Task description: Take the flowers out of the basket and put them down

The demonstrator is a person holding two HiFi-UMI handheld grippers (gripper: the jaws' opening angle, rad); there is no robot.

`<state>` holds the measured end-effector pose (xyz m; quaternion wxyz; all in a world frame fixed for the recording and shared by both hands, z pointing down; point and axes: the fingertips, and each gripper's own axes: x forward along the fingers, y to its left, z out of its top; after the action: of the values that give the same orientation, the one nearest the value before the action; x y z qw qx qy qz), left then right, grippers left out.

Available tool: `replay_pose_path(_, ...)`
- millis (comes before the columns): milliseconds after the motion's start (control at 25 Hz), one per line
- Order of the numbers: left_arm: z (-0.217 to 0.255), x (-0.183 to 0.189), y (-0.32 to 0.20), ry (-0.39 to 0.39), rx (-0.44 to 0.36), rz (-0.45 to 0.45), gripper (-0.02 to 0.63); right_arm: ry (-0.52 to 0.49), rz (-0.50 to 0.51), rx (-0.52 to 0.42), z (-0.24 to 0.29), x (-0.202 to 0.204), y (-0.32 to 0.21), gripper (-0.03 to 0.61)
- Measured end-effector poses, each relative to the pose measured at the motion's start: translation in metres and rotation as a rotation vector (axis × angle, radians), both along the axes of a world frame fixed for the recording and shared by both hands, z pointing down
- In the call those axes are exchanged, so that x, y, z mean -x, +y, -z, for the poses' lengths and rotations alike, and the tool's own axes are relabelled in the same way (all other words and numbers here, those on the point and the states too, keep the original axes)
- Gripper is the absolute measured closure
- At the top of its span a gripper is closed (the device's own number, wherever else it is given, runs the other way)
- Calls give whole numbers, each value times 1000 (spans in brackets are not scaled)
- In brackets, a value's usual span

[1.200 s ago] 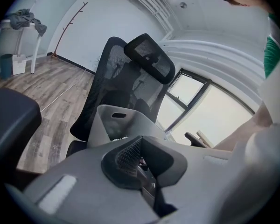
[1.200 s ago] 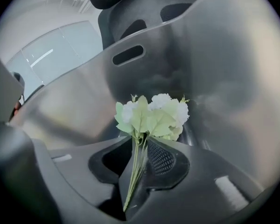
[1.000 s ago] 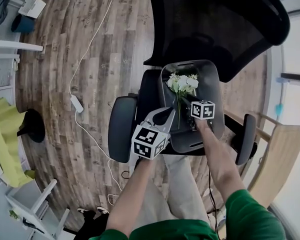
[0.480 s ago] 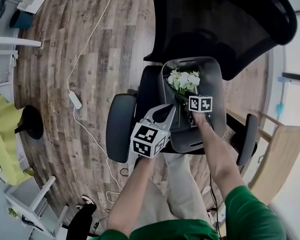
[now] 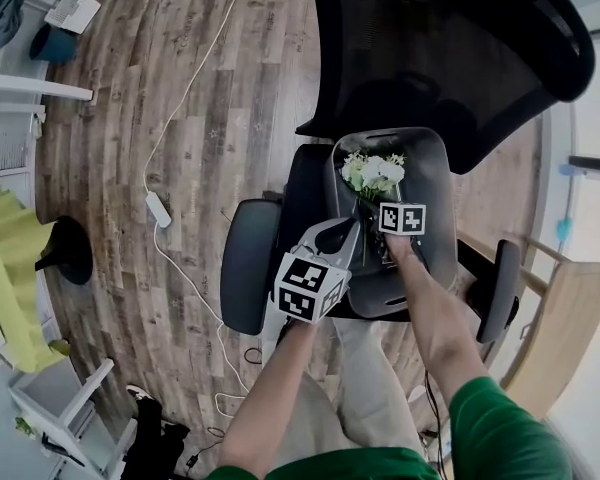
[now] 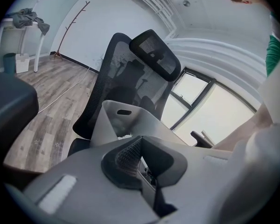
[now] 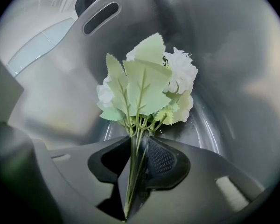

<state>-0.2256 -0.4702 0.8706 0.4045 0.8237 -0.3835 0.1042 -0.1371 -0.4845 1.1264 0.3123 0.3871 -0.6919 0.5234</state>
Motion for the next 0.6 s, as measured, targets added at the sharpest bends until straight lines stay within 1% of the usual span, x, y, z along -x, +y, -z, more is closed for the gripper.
replay_pose_path(120,-1,-1,0,2,-2,6,597,-1,-16,2,1,-2,1,504)
replay_pose_path(240,-1,-4,-1,2,-3,4,597,-1,-12,-6,6,-2,-1,551)
replay_pose_path(600,-1,-12,1,9,15,-8,597,-18,-17,-24,29,-8,2,563)
